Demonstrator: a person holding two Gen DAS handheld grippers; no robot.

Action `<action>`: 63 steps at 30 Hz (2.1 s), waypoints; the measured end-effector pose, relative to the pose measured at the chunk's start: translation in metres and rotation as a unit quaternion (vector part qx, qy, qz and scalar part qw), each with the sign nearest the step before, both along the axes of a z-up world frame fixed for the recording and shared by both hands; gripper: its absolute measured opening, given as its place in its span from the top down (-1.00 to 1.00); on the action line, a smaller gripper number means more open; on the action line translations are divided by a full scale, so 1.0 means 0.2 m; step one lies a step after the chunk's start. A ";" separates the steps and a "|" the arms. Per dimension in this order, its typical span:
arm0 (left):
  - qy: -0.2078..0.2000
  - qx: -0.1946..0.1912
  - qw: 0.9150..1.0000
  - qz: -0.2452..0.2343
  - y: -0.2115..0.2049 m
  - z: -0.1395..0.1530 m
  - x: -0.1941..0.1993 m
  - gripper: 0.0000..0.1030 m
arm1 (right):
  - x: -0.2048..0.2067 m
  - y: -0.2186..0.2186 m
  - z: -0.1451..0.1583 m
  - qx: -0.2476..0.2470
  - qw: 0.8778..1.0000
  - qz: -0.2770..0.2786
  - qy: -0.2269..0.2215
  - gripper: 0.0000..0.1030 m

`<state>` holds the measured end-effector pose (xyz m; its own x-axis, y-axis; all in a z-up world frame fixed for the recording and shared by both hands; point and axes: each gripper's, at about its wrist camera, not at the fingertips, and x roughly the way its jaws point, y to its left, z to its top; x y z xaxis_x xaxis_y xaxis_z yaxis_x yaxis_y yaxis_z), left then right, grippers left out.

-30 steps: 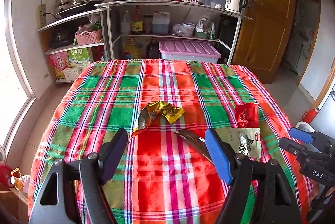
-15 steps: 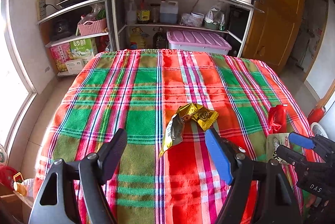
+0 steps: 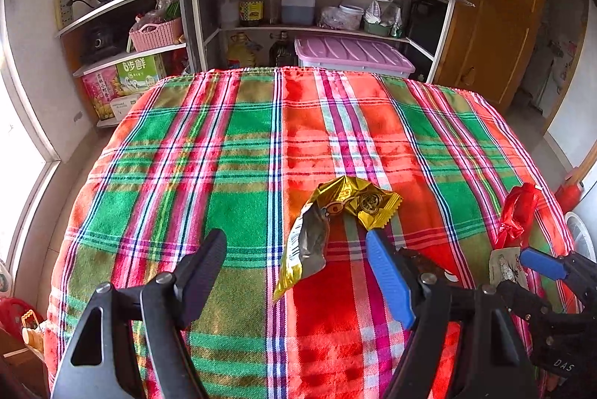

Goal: Collect trash

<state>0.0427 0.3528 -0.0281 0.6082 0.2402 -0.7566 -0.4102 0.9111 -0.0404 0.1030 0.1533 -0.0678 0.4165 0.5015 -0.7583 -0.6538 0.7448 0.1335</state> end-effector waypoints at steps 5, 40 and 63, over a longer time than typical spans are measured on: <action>0.009 -0.004 1.000 0.000 0.00 -0.04 0.02 -0.52 | -0.01 0.01 -0.01 -0.008 1.000 0.002 -0.004 -0.17; -0.029 -0.006 1.000 -0.006 -0.05 0.04 -0.09 0.62 | -0.12 -0.06 0.05 0.009 0.999 0.006 -0.045 1.00; -0.038 -0.011 0.999 -0.026 -0.12 0.08 -0.12 0.62 | -0.11 0.01 -0.02 -0.057 0.987 0.139 -0.060 -0.22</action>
<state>0.0187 0.3291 -0.0127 0.6758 0.1913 -0.7118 -0.3575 0.9296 -0.0896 0.0800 0.1544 -0.0725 0.3643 0.5232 -0.7704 -0.8415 0.5394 -0.0316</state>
